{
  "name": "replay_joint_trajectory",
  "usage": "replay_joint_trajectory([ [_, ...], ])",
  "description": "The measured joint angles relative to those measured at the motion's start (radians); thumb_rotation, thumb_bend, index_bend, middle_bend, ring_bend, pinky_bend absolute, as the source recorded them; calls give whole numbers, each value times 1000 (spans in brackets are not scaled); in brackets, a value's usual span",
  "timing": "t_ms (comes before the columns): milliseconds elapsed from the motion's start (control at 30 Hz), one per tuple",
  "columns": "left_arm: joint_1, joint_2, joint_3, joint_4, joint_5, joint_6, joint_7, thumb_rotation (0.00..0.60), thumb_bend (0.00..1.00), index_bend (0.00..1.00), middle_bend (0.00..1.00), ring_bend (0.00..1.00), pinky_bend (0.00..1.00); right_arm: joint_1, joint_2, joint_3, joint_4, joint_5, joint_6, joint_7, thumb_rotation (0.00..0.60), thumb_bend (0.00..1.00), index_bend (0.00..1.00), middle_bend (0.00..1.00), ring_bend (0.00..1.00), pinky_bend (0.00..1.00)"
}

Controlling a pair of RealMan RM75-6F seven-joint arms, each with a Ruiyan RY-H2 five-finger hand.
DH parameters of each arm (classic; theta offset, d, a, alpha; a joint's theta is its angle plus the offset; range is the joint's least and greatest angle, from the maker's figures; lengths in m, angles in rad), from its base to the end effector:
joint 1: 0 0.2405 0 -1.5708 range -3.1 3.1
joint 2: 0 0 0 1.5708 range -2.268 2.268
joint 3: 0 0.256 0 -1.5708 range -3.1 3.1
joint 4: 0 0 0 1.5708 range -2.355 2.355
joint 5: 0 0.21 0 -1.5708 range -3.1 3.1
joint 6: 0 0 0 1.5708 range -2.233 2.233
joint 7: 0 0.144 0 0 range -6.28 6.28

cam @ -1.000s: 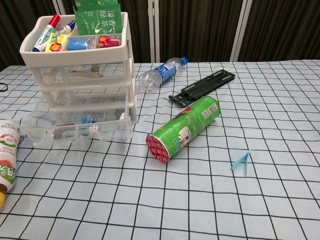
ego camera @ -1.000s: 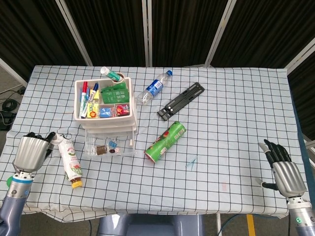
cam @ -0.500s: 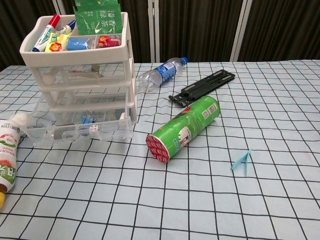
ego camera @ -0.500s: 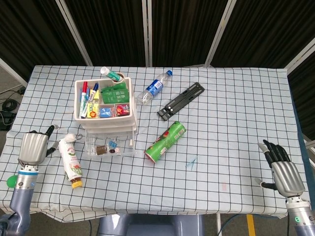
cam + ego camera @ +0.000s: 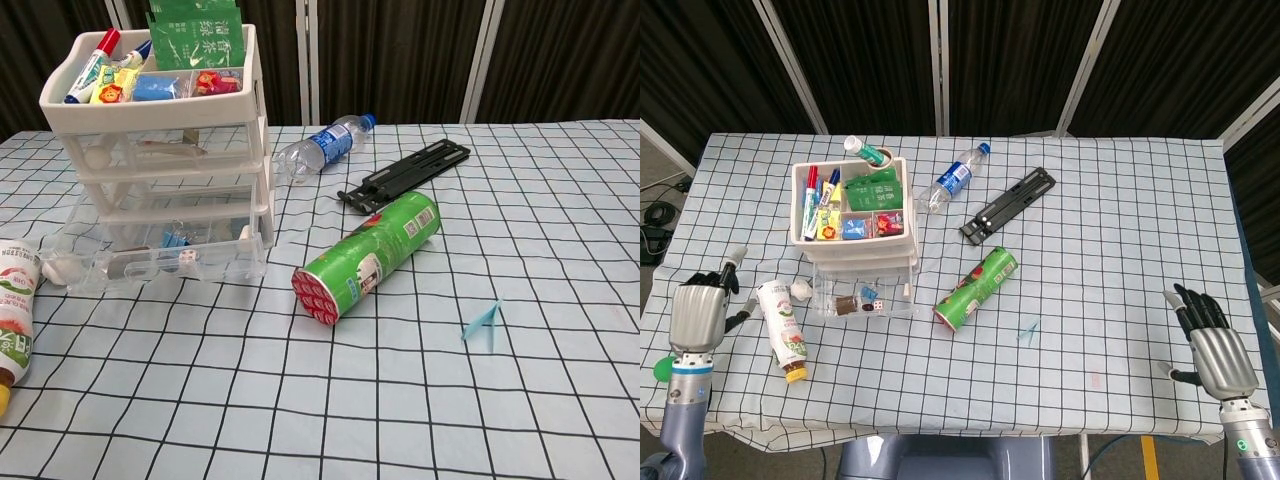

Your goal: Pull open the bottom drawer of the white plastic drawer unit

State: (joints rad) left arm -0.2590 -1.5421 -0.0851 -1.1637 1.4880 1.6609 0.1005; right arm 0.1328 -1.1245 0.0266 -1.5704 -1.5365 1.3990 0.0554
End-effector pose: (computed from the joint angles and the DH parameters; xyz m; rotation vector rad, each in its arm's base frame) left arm -0.2975 0.2416 0.0870 -1.3326 -0.5729 -1.0469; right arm -0.3125 -0.1910 0.1450 1.4921 -0.9547 0.9010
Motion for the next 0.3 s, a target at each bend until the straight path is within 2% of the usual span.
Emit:
replay_joint_trajectory([
  [33,19,6,5,-16,8,27,-4,600,118,2,56,116,209,0,-2,0,2,-1,2,-5,600,18,31,0,0,0],
  [100,51,18,17,-45,18,61,-6,600,93,0,0,12,93,-1,-9,0,7,-5,7,-18,600,17,30,0,0,0],
  [167,85,35,31,-85,24,80,-8,600,74,0,0,0,28,-1,-14,1,11,-10,13,-31,600,16,27,0,0,0],
  [300,133,76,55,-173,19,92,-5,600,67,0,0,0,0,-4,-34,2,29,-27,39,-75,600,16,20,0,0,0],
])
